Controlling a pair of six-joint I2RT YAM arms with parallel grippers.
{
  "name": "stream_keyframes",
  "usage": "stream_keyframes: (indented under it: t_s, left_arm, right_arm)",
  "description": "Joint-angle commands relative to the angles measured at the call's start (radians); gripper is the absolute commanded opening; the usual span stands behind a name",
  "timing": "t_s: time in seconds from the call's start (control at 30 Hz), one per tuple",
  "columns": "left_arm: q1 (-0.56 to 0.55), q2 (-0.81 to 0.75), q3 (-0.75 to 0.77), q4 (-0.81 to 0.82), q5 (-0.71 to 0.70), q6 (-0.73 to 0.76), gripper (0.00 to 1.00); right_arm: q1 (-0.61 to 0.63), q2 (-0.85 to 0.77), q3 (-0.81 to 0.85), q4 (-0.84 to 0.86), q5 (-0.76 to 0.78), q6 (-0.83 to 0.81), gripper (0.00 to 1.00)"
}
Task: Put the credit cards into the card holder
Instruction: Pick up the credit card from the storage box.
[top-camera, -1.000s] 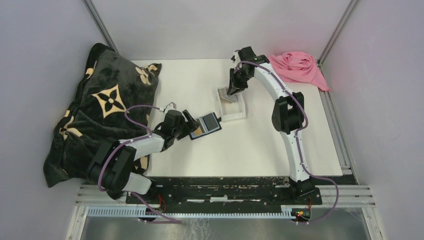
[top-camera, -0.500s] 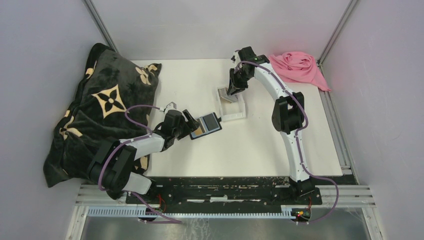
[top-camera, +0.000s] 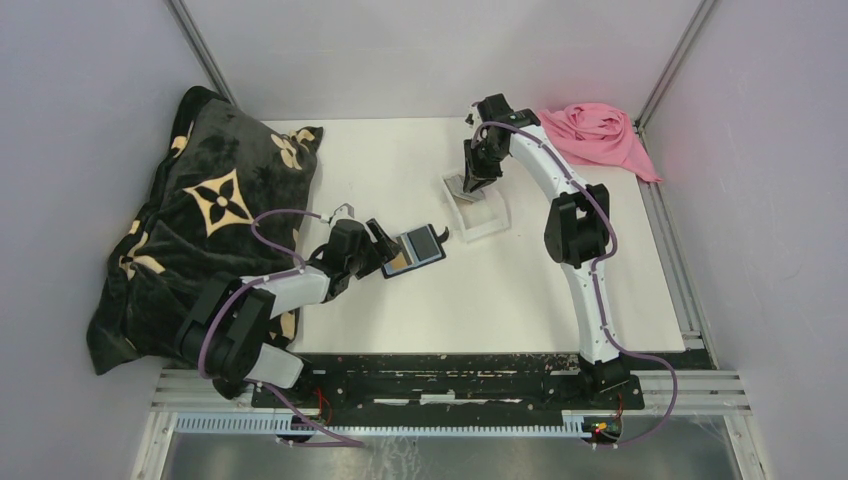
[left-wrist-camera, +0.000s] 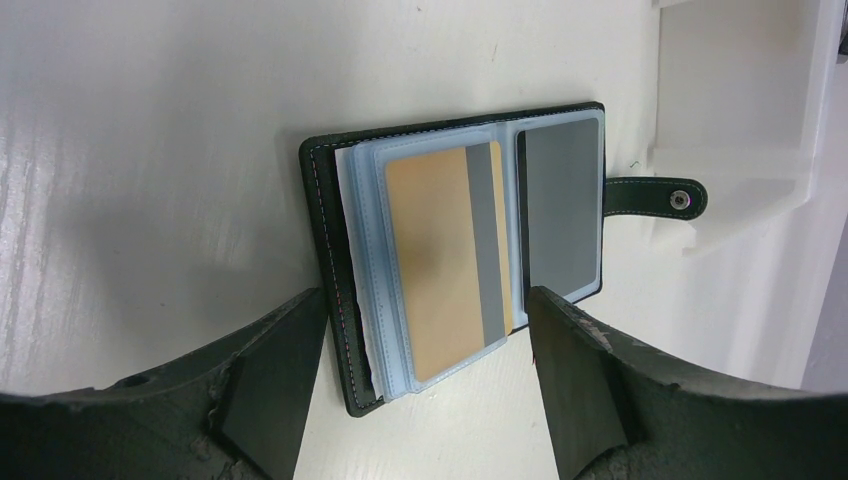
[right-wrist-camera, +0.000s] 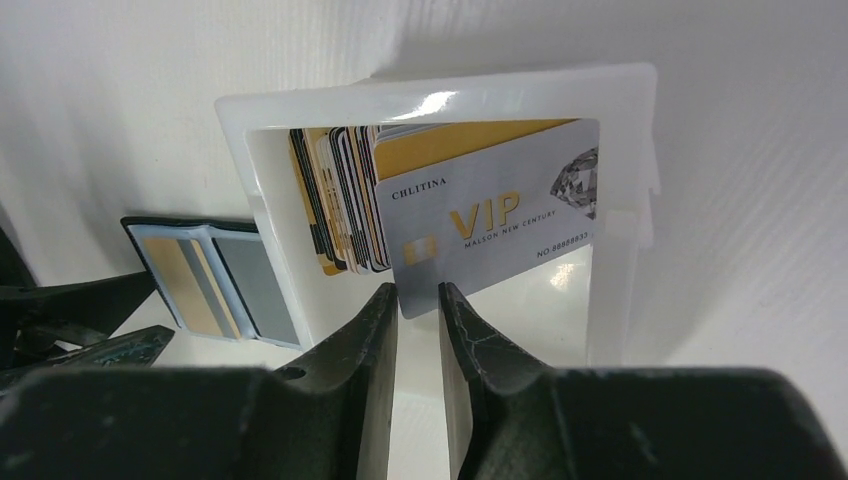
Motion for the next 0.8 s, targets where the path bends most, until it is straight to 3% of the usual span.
stream_keyframes:
  t_s: [0.0,0.77]
  left_arm:
    - [0.002,0.022,0.008,-0.015,0.016,-0.015,0.81]
    - [0.002,0.051,0.009,0.000,0.025,-0.015,0.80]
  right_arm:
    - [-0.009,-0.075,0.035,-0.031,0.097,-0.039,0.26]
    - [-0.012,-0.086,0.079,-0.043,0.152,-0.061,0.27]
